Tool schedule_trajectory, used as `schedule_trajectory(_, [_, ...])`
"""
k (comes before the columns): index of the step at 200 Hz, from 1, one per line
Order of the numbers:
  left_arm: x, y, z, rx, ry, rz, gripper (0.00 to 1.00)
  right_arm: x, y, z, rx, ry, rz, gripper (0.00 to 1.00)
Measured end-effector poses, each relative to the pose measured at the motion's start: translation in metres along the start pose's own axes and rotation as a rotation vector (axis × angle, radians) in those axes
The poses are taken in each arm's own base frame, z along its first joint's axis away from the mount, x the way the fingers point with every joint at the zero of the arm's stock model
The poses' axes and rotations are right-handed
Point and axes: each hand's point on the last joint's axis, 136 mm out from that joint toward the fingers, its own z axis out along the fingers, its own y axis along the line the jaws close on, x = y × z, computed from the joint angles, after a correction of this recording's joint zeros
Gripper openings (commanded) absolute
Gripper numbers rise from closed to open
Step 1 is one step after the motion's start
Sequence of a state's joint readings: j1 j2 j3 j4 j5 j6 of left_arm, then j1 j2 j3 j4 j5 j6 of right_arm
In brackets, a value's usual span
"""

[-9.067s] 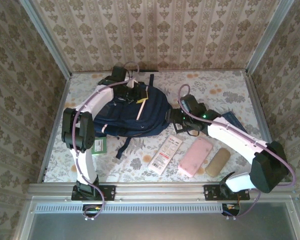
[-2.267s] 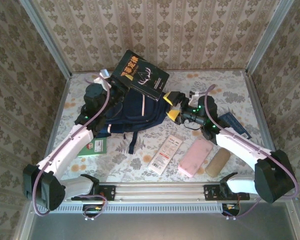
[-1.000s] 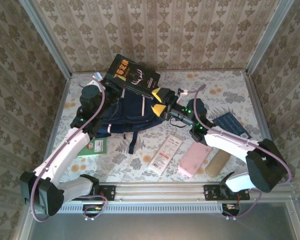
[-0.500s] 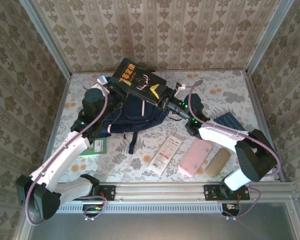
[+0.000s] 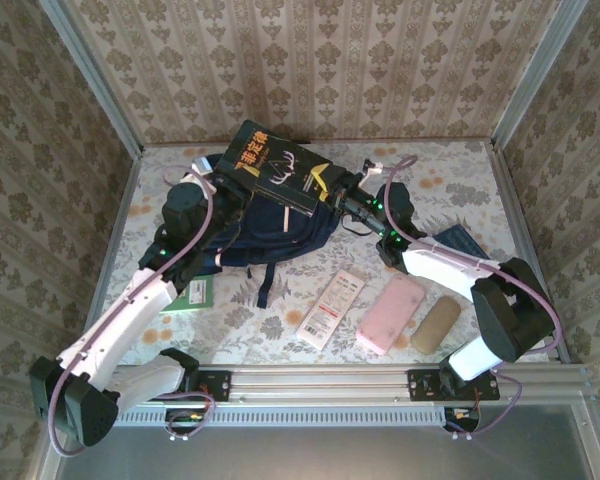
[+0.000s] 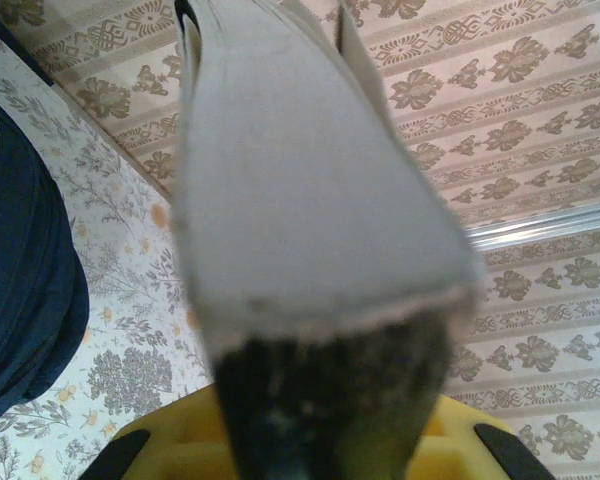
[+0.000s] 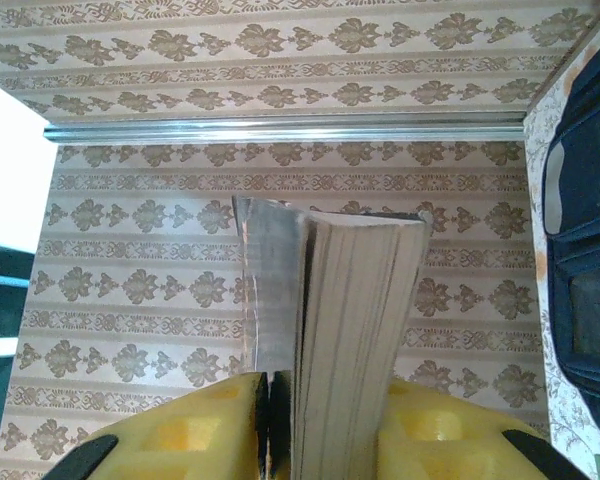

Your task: Pack books, pencil case, and school supplies into a backpack

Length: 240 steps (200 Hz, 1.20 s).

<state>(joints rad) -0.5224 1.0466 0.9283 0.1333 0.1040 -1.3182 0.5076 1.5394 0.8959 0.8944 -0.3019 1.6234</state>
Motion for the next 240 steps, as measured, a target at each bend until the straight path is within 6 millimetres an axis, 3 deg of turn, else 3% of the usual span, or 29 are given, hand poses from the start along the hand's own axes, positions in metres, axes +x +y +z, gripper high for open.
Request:
schedule_trajectory(47, [-0.001, 0.003, -0.002, -0.005, -0.010, 0.000, 0.00, 0.006, -0.004, 0.004, -0.012, 0.019, 0.004, 0.33])
schedule_trajectory(85, [0.000, 0.006, -0.001, -0.011, -0.008, 0.000, 0.00, 0.012, -0.005, 0.006, -0.012, 0.035, 0.007, 0.31])
schedule_trajectory(120, [0.000, 0.006, -0.001, -0.012, -0.008, -0.002, 0.00, 0.012, -0.005, 0.006, -0.015, 0.036, 0.006, 0.21])
schedule_trajectory(152, [0.001, 0.010, 0.001, -0.022, -0.009, -0.008, 0.00, 0.010, -0.005, 0.006, -0.014, 0.030, -0.006, 0.00])
schedule_trajectory(174, [0.002, 0.014, 0.003, -0.036, -0.003, -0.007, 0.28, 0.006, -0.007, 0.004, -0.003, 0.017, -0.020, 0.00])
schedule_trajectory(202, [0.007, 0.033, 0.000, -0.139, 0.031, 0.070, 0.49, -0.006, -0.012, -0.019, 0.064, -0.022, -0.075, 0.00])
schedule_trajectory(240, [-0.006, 0.056, 0.008, -0.292, 0.061, 0.220, 0.55, -0.068, -0.025, -0.094, 0.252, -0.224, -0.168, 0.00])
